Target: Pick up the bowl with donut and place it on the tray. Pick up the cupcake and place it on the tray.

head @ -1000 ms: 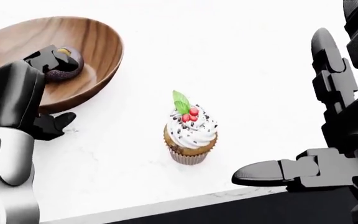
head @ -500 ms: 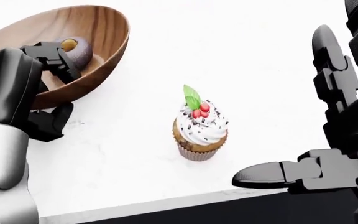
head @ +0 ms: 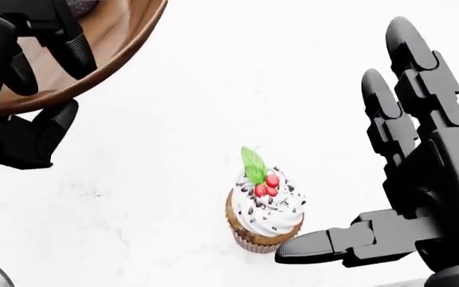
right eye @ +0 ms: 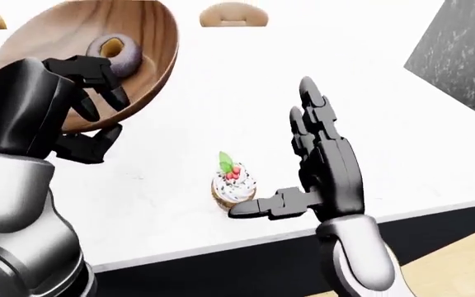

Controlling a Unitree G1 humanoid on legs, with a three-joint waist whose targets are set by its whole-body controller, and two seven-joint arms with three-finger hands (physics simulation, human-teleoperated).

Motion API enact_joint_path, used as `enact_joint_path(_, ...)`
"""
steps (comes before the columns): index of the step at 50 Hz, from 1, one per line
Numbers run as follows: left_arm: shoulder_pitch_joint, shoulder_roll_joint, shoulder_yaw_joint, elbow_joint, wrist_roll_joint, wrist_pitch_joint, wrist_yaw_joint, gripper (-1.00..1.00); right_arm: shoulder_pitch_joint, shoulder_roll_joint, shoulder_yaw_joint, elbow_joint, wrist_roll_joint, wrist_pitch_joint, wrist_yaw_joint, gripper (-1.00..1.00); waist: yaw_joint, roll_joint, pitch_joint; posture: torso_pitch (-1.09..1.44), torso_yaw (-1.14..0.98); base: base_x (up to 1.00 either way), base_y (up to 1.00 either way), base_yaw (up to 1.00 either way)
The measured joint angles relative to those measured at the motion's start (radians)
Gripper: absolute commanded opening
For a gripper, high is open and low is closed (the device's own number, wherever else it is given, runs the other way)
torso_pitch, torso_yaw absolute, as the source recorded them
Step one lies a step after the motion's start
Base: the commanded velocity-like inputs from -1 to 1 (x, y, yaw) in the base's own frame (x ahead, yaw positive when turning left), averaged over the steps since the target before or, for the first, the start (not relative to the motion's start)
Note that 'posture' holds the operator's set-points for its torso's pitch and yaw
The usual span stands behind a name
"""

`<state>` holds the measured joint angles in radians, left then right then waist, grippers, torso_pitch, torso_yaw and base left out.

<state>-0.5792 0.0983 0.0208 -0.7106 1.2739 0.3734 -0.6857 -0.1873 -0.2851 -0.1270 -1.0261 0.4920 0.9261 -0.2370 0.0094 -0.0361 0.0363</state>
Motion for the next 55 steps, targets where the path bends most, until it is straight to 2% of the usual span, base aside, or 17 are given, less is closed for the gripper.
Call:
enact_joint_path(5, -0.008, 0.001, 0.006, -0.004, 0.022, 0.020, -0.030, -1.00, -0.026, 0.005, 0.050, 0.009, -0.186, 0.088, 0.126, 1.00, 0.003, 0.001, 0.008, 0.00, 0.00, 0.00, 0.00, 0.00)
enact_joint_path(12, -0.015, 0.007, 0.015, -0.024, 0.027, 0.031, -0.065, -1.00, -0.033, 0.037, 0.192, 0.006, -0.420, 0.143, 0.253, 1.00, 0.004, -0.001, 0.014, 0.00, 0.00, 0.00, 0.00, 0.00)
enact_joint_path(22, -0.009, 0.010, 0.015, -0.036, 0.013, 0.035, -0.050, -1.00, -0.079, 0.122, 0.332, 0.020, -0.787, 0.196, 0.462, 1.00, 0.004, 0.009, 0.012, 0.00, 0.00, 0.00, 0.00, 0.00)
enact_joint_path(25, -0.004, 0.010, 0.013, -0.036, 0.011, 0.037, -0.051, -1.00, -0.075, 0.158, 0.341, 0.057, -0.866, 0.173, 0.511, 1.00, 0.004, 0.012, 0.012, 0.00, 0.00, 0.00, 0.00, 0.00)
enact_joint_path(31, -0.001, 0.003, 0.008, -0.032, 0.013, 0.037, -0.049, -1.00, -0.071, 0.235, 0.324, 0.177, -0.971, 0.093, 0.584, 1.00, 0.002, 0.019, 0.013, 0.00, 0.00, 0.00, 0.00, 0.00)
enact_joint_path(35, 0.002, 0.001, 0.004, -0.025, 0.007, 0.034, -0.045, -1.00, -0.076, 0.276, 0.317, 0.256, -1.004, 0.026, 0.603, 1.00, 0.000, 0.022, 0.011, 0.00, 0.00, 0.00, 0.00, 0.00)
enact_joint_path(45, 0.002, 0.004, 0.007, -0.034, 0.003, 0.036, -0.045, -1.00, -0.054, 0.325, 0.339, 0.353, -1.051, -0.071, 0.615, 1.00, -0.002, 0.027, 0.007, 0.00, 0.00, 0.00, 0.00, 0.00)
enact_joint_path(46, 0.001, 0.005, 0.008, -0.035, 0.003, 0.035, -0.044, -1.00, -0.053, 0.328, 0.342, 0.356, -1.055, -0.072, 0.617, 0.73, -0.002, 0.028, 0.007, 0.00, 0.00, 0.00, 0.00, 0.00)
enact_joint_path(47, 0.000, 0.006, 0.009, -0.035, 0.003, 0.034, -0.044, -1.00, -0.054, 0.331, 0.346, 0.358, -1.059, -0.073, 0.619, 0.69, -0.003, 0.028, 0.006, 0.00, 0.00, 0.00, 0.00, 0.00)
enact_joint_path(49, -0.004, 0.007, 0.009, -0.036, 0.002, 0.035, -0.048, -1.00, -0.054, 0.336, 0.353, 0.355, -1.067, -0.075, 0.623, 0.45, -0.002, 0.028, 0.006, 0.00, 0.00, 0.00, 0.00, 0.00)
enact_joint_path(50, -0.006, 0.008, 0.010, -0.037, 0.002, 0.037, -0.052, -1.00, -0.053, 0.338, 0.357, 0.353, -1.071, -0.075, 0.625, 0.43, -0.002, 0.028, 0.005, 0.00, 0.00, 0.00, 0.00, 0.00)
enact_joint_path(52, -0.009, 0.010, 0.011, -0.040, 0.003, 0.037, -0.056, -1.00, -0.051, 0.341, 0.362, 0.350, -1.076, -0.080, 0.629, 0.04, -0.002, 0.028, 0.004, 0.00, 0.00, 0.00, 0.00, 0.00)
enact_joint_path(55, -0.010, 0.008, 0.009, -0.048, 0.007, 0.038, -0.057, -1.00, -0.050, 0.344, 0.363, 0.345, -1.086, -0.087, 0.630, -0.17, -0.002, 0.028, 0.002, 0.00, 0.00, 0.00, 0.00, 0.00)
